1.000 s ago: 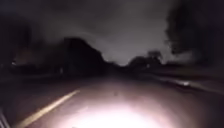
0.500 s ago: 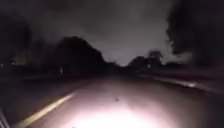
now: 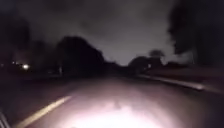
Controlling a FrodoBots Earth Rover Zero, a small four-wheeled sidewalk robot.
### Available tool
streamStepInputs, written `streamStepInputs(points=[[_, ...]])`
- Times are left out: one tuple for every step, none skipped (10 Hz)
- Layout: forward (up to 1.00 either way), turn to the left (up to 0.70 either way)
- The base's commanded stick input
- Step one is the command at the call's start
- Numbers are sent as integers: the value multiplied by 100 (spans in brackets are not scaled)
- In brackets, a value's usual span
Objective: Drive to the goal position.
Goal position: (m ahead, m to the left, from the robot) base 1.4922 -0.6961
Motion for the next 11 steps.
streamStepInputs(points=[[70, 0], [70, 0], [70, 0], [70, 0], [70, 0], [70, 0], [70, 0], [70, 0], [70, 0], [70, 0], [70, 0]])
